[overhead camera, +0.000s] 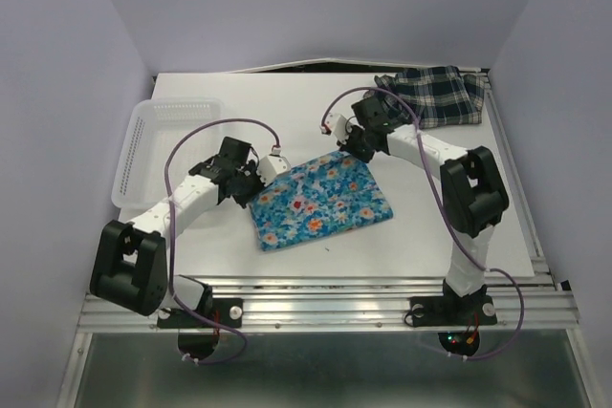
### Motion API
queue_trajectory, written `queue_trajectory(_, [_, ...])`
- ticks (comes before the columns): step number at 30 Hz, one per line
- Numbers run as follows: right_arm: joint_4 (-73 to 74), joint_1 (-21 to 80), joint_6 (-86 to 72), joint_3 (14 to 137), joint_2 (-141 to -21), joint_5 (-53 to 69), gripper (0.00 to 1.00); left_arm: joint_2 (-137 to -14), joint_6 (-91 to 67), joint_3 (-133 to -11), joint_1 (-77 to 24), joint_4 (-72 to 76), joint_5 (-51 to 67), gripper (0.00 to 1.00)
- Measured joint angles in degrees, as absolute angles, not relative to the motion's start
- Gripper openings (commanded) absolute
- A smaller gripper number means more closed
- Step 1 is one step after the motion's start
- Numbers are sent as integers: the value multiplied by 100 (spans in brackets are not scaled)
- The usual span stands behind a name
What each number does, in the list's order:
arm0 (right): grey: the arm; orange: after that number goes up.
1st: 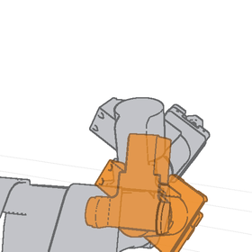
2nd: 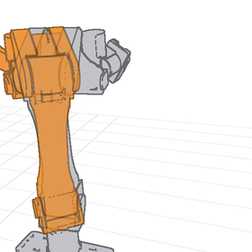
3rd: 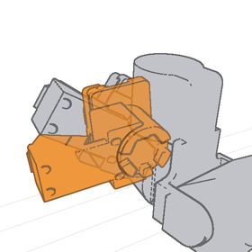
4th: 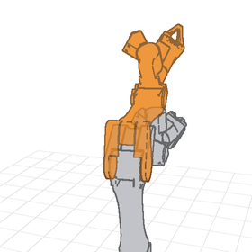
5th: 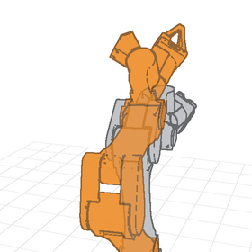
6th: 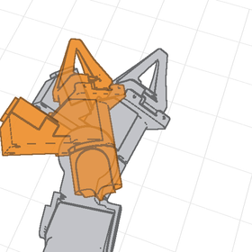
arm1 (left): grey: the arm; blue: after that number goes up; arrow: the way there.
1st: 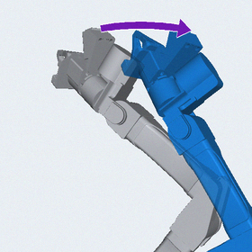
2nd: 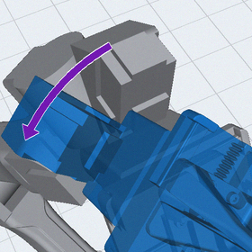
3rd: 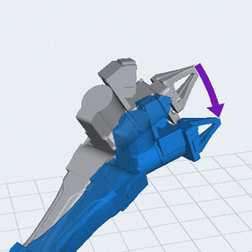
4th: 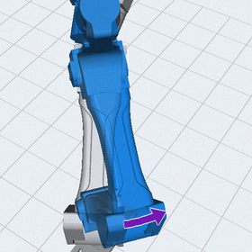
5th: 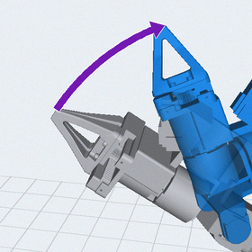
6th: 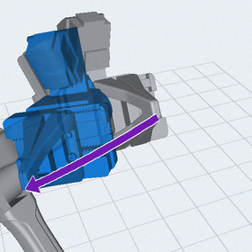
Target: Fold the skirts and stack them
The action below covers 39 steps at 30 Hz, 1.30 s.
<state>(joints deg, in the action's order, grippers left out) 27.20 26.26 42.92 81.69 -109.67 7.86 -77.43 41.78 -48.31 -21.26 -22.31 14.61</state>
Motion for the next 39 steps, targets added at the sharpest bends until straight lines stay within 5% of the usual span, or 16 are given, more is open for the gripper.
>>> queue_trajectory(1, [2644, 2626, 4257, 8217, -11076, 775, 27, -7776, 4156, -4831, -2126, -2176, 1417, 30])
queue_trajectory(2, [2580, 2626, 4169, 8289, -11220, 725, 65, -7819, 4073, -4836, -2126, -2086, 1313, 34])
queue_trajectory(3, [2493, 2626, 4104, 8342, -11336, 659, 79, -7846, 4023, -4847, -2126, -2043, 1260, 37])
queue_trajectory(7, [2438, 2602, 3791, 8742, -11730, 342, 100, -8108, 3800, -5120, -2126, -1994, 1044, 48])
queue_trajectory(8, [2436, 2593, 3752, 8827, -11749, 285, 100, -8130, 3776, -5177, -2126, -2001, 1033, 57])
queue_trajectory(16, [3028, 2510, 3057, 9649, -11043, 259, 91, -8117, 3315, -6145, -2123, -2123, 917, 57])
queue_trajectory(24, [4174, 2482, 2239, 8514, -9286, 1688, 67, -8320, 3089, -6252, -2139, -2126, 1490, 39])
queue_trajectory(39, [4222, 2438, 2279, 7024, -10460, 1719, 56, -8444, 3232, -5972, -2174, -2178, 1789, 36])
